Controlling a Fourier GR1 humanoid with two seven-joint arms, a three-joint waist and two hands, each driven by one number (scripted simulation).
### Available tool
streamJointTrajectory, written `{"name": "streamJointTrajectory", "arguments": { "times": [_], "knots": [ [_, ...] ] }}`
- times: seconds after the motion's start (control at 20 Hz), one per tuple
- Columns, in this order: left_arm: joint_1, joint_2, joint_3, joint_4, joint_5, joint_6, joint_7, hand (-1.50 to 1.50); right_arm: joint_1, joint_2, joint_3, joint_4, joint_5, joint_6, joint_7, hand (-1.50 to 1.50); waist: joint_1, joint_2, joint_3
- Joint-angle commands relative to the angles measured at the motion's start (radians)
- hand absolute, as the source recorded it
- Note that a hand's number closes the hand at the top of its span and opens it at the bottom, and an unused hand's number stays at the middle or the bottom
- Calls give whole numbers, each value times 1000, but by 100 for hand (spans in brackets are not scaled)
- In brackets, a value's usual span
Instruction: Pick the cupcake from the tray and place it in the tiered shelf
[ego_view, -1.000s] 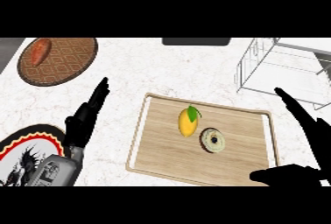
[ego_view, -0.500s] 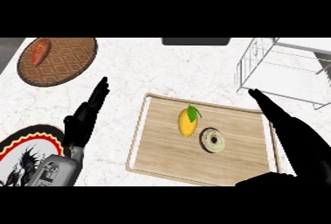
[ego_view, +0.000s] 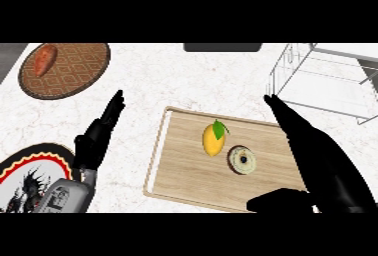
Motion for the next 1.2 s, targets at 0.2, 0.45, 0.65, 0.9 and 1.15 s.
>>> {"name": "streamJointTrajectory", "arguments": {
  "times": [0.2, 0.45, 0.65, 0.9, 1.15],
  "knots": [
    [11, -35, -2, 19, -28, 7, -12, 0, -28, 128, 1, 62, 82, 52, 180, -150, -3, 1, 1],
    [12, -18, 20, -16, -22, -15, 7, 0, 9, 164, 12, 24, 126, 90, 213, -150, -6, -2, 1],
    [35, -39, 5, -11, -50, 1, -10, 0, 49, 204, 36, 92, 189, 76, 157, -150, -4, 0, 1],
    [32, -40, 5, -68, -58, -5, 46, 0, 73, 239, 22, 150, 233, 97, 102, -150, -2, 0, 1],
    [-43, -78, 31, 49, -68, 1, 4, 0, 69, 288, 23, 164, 254, 140, 123, -150, -9, 2, 1]
  ]
}}
